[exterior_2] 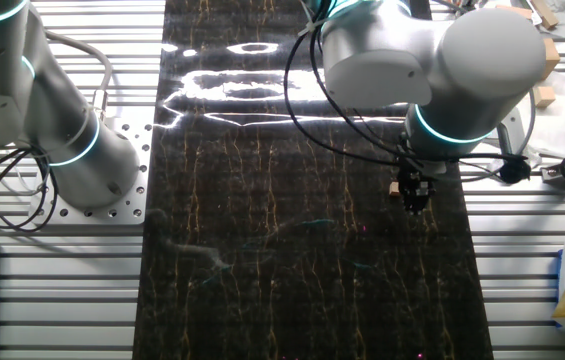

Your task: Use the gripper to push the small block from left to right

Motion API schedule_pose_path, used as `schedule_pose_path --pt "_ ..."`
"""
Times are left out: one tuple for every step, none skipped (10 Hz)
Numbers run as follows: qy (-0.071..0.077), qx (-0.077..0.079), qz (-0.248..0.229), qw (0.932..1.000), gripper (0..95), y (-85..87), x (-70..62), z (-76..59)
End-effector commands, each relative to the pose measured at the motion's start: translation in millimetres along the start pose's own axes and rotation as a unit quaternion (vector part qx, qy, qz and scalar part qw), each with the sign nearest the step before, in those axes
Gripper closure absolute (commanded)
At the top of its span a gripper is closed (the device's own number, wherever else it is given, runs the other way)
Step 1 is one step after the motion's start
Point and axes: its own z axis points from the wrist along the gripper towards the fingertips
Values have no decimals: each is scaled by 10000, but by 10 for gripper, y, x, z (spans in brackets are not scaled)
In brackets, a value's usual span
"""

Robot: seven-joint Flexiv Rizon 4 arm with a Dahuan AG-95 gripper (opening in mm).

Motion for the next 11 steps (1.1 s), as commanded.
schedule_pose_path --pt "5 10 14 10000 190 15 0 11" --pt "10 11 27 10000 190 28 -2 20" --pt "17 25 37 10000 190 39 -4 31" --pt "23 33 45 10000 190 48 -3 41" --pt "24 36 56 10000 0 53 2 50" --pt "25 42 68 10000 0 59 10 61" --pt "27 42 71 10000 0 60 16 67" --pt "27 40 75 10000 0 60 21 72" --pt "33 39 78 10000 0 64 24 79" --pt "53 43 99 9999 0 68 24 83" --pt "56 43 117 9999 0 70 23 89"
